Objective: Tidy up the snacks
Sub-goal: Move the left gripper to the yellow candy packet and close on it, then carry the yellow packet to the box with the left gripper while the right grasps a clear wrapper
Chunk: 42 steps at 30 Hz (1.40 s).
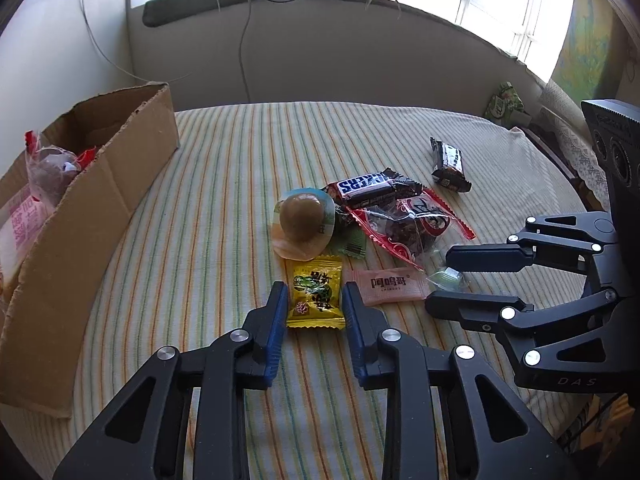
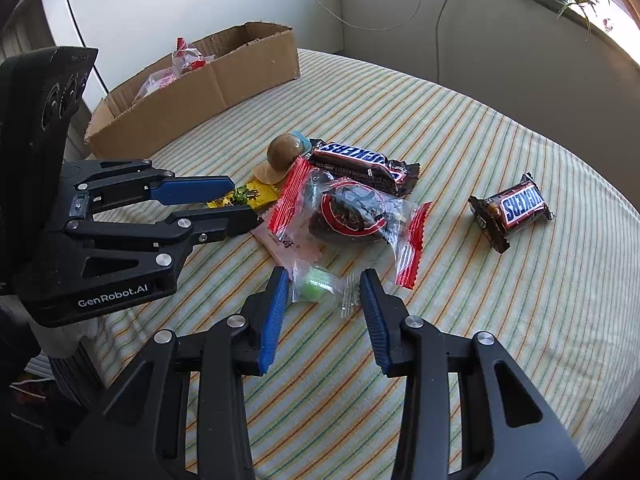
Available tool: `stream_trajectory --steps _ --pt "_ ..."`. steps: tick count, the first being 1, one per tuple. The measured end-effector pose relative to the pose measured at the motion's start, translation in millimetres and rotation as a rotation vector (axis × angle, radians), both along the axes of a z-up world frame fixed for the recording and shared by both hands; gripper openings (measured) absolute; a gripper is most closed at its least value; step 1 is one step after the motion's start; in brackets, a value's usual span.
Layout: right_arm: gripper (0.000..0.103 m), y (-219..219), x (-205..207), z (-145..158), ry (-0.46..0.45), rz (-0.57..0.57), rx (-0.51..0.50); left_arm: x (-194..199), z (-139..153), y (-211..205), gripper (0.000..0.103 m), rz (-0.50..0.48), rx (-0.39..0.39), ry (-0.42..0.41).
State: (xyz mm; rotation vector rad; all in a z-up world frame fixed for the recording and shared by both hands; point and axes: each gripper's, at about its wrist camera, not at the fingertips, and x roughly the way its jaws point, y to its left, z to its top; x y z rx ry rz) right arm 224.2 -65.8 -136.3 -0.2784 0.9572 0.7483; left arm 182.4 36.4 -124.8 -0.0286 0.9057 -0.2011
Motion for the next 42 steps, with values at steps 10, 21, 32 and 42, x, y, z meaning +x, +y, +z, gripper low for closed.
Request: stream_trajectory --steps 10,21,32,42 --pt "0.015 -5 -5 6 -0.011 -0.007 0.006 -4 3 -3 0.025 -0.004 0.003 -0.012" --pt "0.014 -12 -8 11 -0.007 -0.024 0.021 -18 14 8 0.025 0.017 -0.036 -0.037" --pt "0.014 -6 -23 30 -0.060 -0.005 0.024 -35 28 25 0.025 0.055 -0.061 -0.083" --pt "0.014 18 -27 66 -0.131 0.038 0.048 -53 63 65 0.025 0.136 -0.083 -0.180"
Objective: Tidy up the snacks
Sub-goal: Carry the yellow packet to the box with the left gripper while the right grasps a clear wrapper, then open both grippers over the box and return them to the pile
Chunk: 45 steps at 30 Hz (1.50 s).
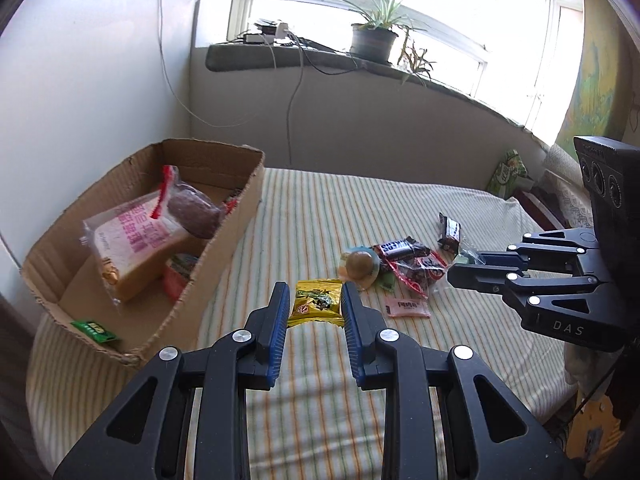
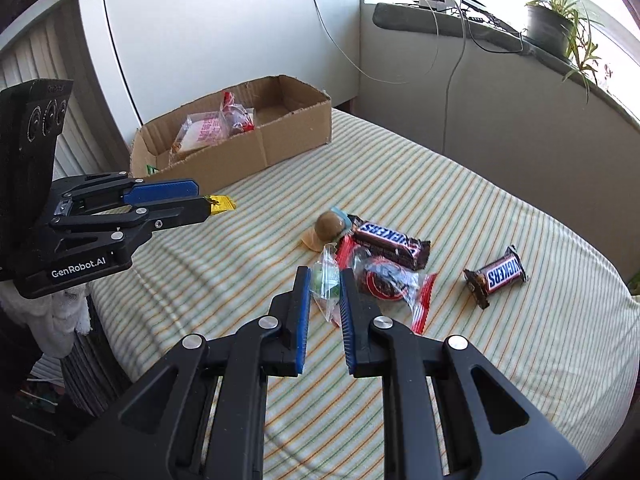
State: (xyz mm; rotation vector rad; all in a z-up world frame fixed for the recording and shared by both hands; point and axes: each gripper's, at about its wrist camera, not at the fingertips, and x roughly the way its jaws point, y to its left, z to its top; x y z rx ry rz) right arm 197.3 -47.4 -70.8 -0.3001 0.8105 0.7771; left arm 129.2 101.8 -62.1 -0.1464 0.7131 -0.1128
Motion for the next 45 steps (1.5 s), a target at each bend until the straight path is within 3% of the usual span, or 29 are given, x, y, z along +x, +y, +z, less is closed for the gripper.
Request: stream_trajectory --steps 19,33,45 --pt "0.014 98 43 48 -0.103 0.095 0.010 -20 20 88 0.025 0.174 -0.013 -0.071" --pt "0.014 168 83 47 -0.071 0.133 0.014 -14 17 110 0.025 0.194 -0.014 -0.077" --pt "0.014 218 110 28 -0.033 0.161 -0.005 -3 9 118 0.025 0.191 -0.002 -0.060"
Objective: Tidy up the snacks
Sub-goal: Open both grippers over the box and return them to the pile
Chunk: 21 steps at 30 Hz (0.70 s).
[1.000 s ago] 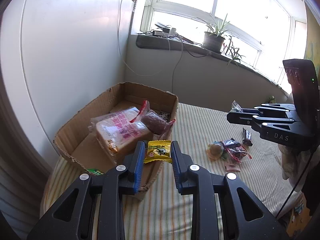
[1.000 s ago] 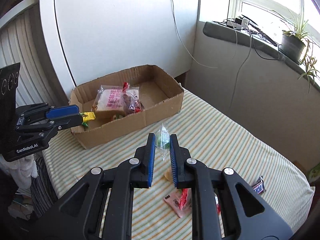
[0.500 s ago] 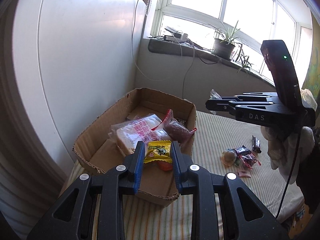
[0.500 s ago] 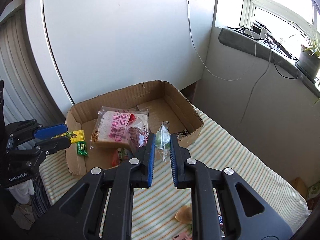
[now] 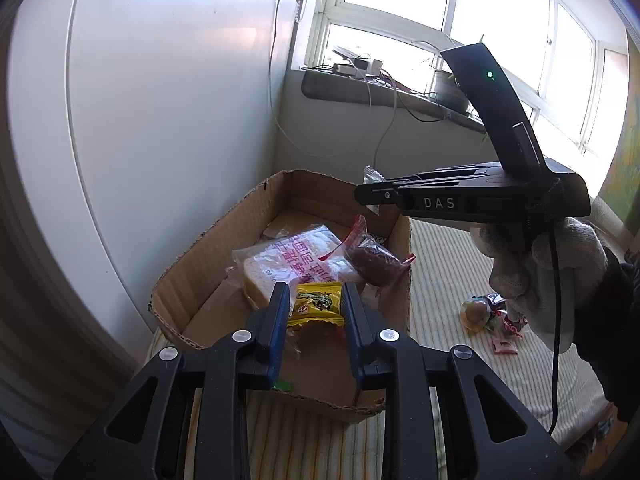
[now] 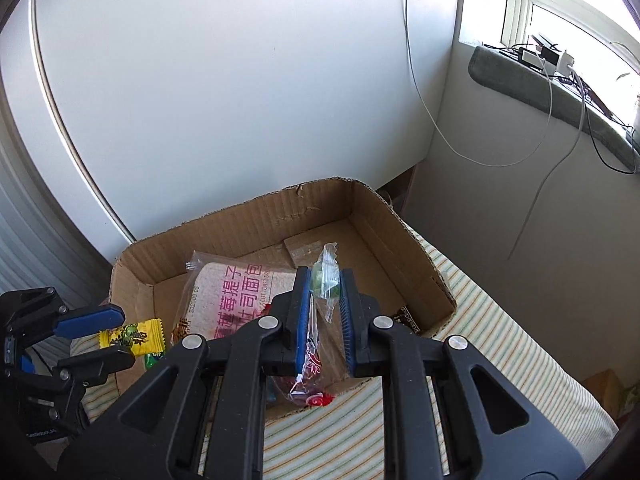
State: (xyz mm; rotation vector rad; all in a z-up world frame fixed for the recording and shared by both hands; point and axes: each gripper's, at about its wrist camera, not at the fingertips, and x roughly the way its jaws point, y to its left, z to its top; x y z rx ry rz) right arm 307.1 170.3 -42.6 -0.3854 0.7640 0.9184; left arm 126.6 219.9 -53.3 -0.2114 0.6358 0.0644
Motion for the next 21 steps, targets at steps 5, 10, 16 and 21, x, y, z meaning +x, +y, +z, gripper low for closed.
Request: stream_trajectory --steps 5,10,16,21 --pt "0.014 6 6 -7 0.016 -0.001 -0.009 2 -2 -1 0.025 -0.007 0.012 0.000" --pt "0.014 11 10 -12 0.035 0.010 -0.013 3 -3 -2 0.025 -0.007 0.021 0.001" --pt "0.015 13 8 -13 0.027 0.010 -0.013 1 -2 -3 0.026 0.006 0.031 0.002" --pt "0.074 9 2 -9 -0.006 0.004 0.001 0 0 -4 0.056 0.021 0.045 -0.004"
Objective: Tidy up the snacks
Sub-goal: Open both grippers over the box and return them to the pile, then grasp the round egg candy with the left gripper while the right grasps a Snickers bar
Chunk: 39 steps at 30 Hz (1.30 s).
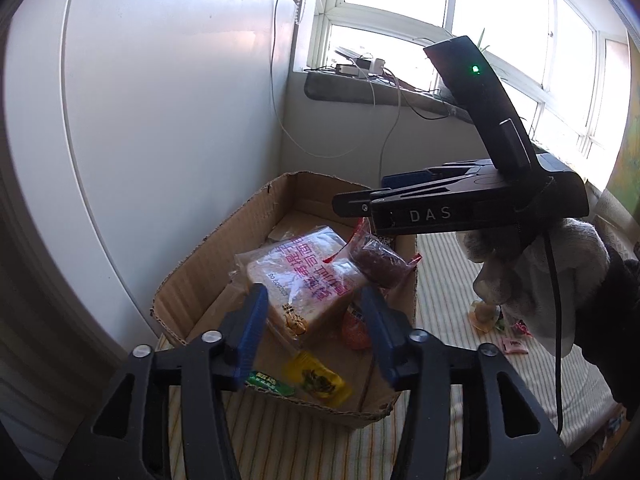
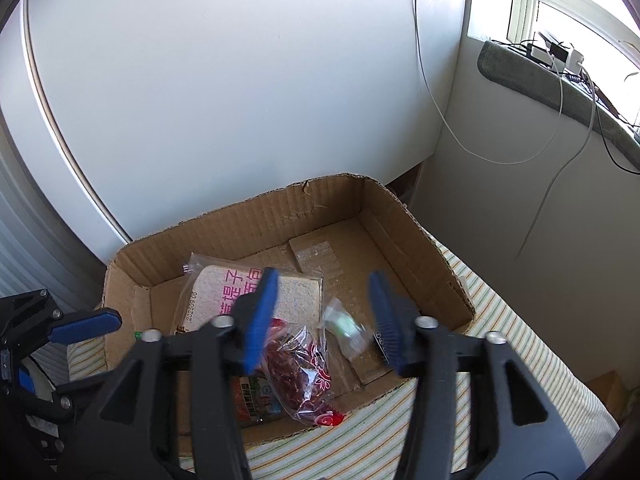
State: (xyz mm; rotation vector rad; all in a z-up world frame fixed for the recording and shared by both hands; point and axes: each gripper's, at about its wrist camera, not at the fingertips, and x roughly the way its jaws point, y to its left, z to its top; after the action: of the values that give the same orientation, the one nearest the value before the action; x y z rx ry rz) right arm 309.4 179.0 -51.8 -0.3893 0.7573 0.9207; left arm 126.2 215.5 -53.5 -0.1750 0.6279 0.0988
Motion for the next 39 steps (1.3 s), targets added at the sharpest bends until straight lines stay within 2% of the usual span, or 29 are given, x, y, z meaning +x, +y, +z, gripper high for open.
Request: stream_trajectory --steps 2,4,12,19,24,32,39 --pt "0.085 -4 -4 5 -0.027 -0.003 0.017 -1 2 -1 0.064 0.003 0.001 -0.003" --pt "0.089 -6 -6 7 -0.037 -0.003 0.017 -2 3 -2 0.065 0.007 0.004 -0.004" --pt "0.090 -23 -14 15 -0.058 -0.030 0.016 -7 9 -17 0.065 -0.012 0.015 -0.010" --pt "0.090 -58 -18 24 -0.056 -0.063 0.039 -7 13 -39 0.065 -0.042 0.016 -0.016" --pt "0.090 -103 -24 31 -0.070 -0.102 0.045 -2 13 -65 0.065 -0.095 0.005 -0.016" --pt "0.090 -198 -23 26 -0.065 -0.236 0.043 23 2 -112 0.063 -0.209 -0.026 0.020" --pt "0.090 -272 -18 10 -0.016 -0.350 0.039 44 -18 -142 0.047 -0.281 -0.092 0.082"
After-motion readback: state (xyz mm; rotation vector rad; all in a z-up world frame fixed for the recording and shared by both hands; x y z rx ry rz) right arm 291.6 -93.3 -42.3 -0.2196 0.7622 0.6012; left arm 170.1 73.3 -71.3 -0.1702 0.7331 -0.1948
